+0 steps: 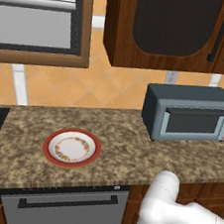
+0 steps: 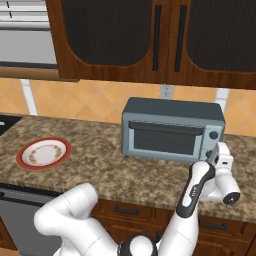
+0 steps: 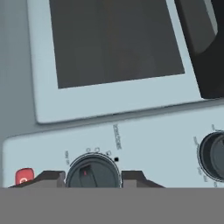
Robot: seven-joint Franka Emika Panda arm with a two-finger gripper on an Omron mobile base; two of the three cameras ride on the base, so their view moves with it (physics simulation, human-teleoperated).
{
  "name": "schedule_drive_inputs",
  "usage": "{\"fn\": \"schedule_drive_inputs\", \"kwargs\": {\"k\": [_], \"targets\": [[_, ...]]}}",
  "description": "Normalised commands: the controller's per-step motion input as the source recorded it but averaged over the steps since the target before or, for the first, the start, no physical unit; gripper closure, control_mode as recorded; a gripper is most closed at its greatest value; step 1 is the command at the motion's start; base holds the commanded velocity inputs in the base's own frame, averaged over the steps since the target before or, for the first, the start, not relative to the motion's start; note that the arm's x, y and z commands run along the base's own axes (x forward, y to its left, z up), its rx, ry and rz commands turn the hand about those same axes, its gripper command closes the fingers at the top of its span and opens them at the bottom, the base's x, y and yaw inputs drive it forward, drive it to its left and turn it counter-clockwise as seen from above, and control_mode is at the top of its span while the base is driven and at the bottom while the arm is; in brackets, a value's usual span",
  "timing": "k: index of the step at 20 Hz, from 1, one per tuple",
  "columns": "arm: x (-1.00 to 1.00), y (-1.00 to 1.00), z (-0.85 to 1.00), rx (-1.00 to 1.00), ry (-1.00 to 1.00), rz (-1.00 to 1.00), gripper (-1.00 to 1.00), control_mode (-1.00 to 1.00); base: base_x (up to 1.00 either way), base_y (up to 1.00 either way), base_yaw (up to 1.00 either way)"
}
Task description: Pick up the kebab skewer and baguette bread, and place them inside the toaster oven. Close the toaster oven door and start by setting the timer.
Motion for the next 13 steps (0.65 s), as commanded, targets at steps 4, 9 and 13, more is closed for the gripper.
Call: {"fn": "schedule_drive_inputs", "kwargs": {"k": [4, 9, 13], "targets": [[0.03, 0.0, 0.03, 0.15, 0.0, 0.0, 1.0, -1.0, 0.0, 0.0, 0.0], [0.0, 0.0, 0.0, 0.15, 0.0, 0.0, 1.0, -1.0, 0.0, 0.0, 0.0], [0.07, -0.01, 0.0, 0.13, 0.0, 0.0, 1.0, -1.0, 0.0, 0.0, 0.0]]}}
